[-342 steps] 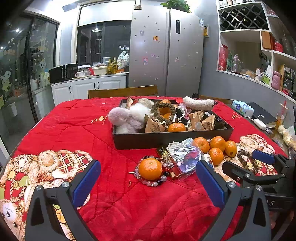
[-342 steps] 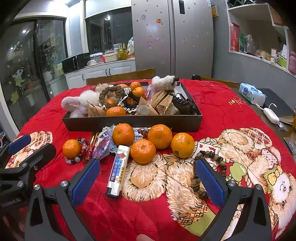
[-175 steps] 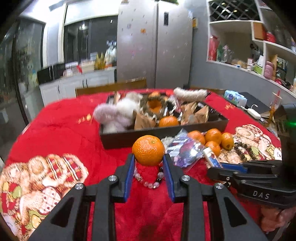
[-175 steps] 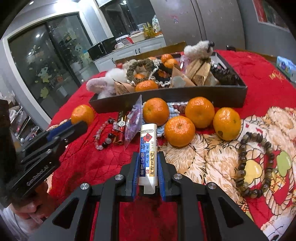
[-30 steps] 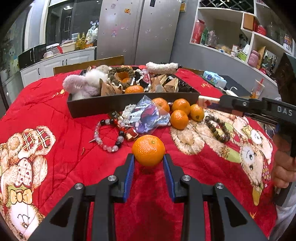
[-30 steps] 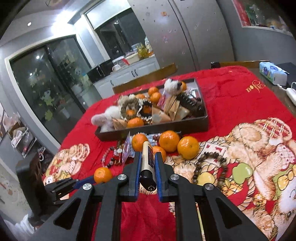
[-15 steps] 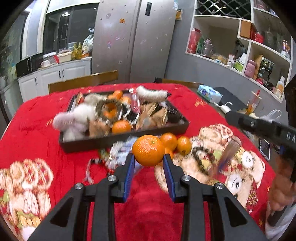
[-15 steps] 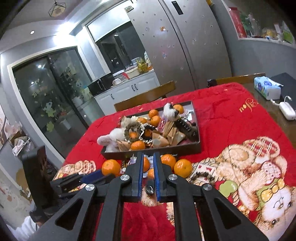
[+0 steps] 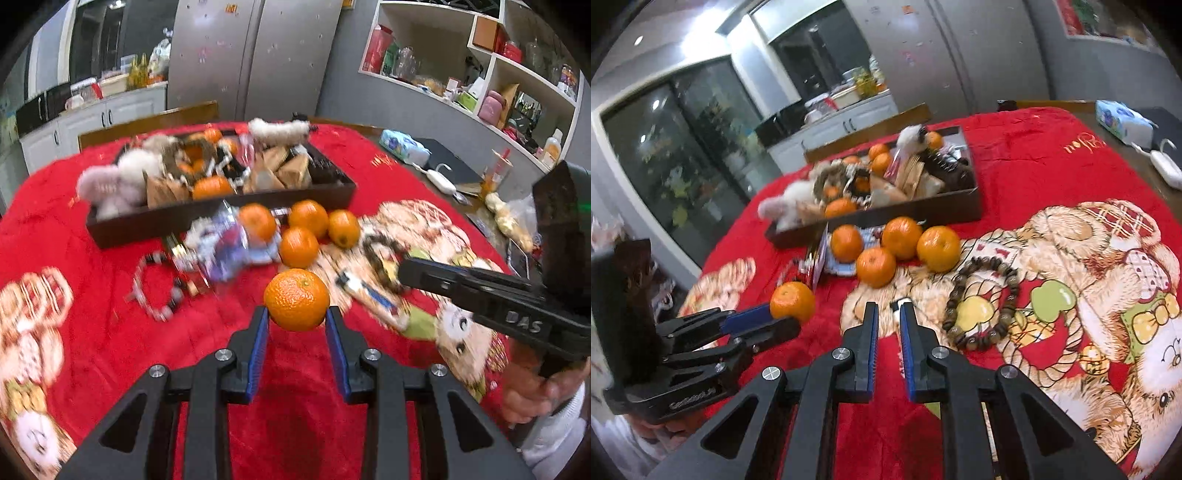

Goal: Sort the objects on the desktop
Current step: 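Carry the orange and the white tube toward the black tray with both tools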

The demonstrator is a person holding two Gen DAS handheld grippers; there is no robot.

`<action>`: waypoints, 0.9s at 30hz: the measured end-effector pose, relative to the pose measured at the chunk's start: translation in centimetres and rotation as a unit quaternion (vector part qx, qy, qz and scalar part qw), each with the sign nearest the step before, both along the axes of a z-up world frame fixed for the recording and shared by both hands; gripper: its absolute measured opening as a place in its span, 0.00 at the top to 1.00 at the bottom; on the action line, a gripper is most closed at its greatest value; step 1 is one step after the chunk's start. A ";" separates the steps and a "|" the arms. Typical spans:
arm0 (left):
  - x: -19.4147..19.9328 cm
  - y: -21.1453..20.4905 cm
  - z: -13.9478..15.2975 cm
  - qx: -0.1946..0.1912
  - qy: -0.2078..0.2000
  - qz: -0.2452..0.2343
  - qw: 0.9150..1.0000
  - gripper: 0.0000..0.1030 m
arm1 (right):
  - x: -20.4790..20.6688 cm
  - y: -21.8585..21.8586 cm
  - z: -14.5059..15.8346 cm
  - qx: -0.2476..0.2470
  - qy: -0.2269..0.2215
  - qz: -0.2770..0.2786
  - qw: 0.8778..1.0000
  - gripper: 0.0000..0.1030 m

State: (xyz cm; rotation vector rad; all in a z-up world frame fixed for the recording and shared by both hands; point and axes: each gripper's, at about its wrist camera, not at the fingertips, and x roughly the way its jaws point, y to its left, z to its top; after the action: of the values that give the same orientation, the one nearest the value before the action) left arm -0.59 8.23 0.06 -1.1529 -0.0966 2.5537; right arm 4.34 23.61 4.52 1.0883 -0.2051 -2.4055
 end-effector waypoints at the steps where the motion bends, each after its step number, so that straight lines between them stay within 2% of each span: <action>1: 0.3 0.1 -0.2 -0.003 0.001 0.002 1.000 0.68 | 0.0 -0.2 -0.2 0.003 -0.002 0.005 1.000 0.86; 5: 1.4 0.3 -0.8 -0.012 0.016 0.010 1.000 0.68 | 0.1 -0.8 -1.4 0.022 -0.009 0.012 1.000 0.86; 9: 0.9 0.0 -2.4 -0.015 0.008 0.014 1.000 0.68 | -0.6 -0.9 -2.8 0.061 -0.018 -0.007 0.998 0.84; 10: 0.8 0.0 -2.7 -0.020 0.006 0.012 1.000 0.68 | -0.7 -1.0 -2.9 0.070 -0.016 -0.009 0.997 0.81; 11: 0.8 0.1 -3.1 -0.028 0.004 0.013 1.000 0.68 | -0.8 -1.1 -3.3 0.078 -0.027 -0.005 0.997 0.73; 12: 0.8 0.1 -3.3 -0.030 0.002 0.014 0.999 0.68 | -0.9 -1.2 -3.8 0.078 -0.037 0.005 0.996 0.69; 16: 0.8 0.1 -3.6 -0.025 -0.001 0.006 1.000 0.68 | 0.0 -2.7 -4.0 0.131 0.000 0.008 0.991 0.66; 18: 0.7 0.2 -3.7 -0.024 -0.005 0.004 1.000 0.68 | 0.1 -3.0 -4.1 0.142 0.007 0.005 0.990 0.68; 20: 0.8 0.1 -3.7 -0.020 -0.006 0.004 1.000 0.68 | 0.0 -2.6 -4.1 0.138 0.006 -0.002 0.990 0.80; 27: 0.5 -0.2 -3.8 -0.004 -0.012 0.002 1.000 0.68 | -0.3 -1.6 -3.9 0.095 -0.003 -0.004 0.995 0.82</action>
State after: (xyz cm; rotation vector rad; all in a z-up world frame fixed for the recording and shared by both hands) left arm -0.07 8.00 -3.78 -1.1869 -0.0937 2.5473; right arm 4.00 22.01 0.62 1.1795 0.0181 -2.4675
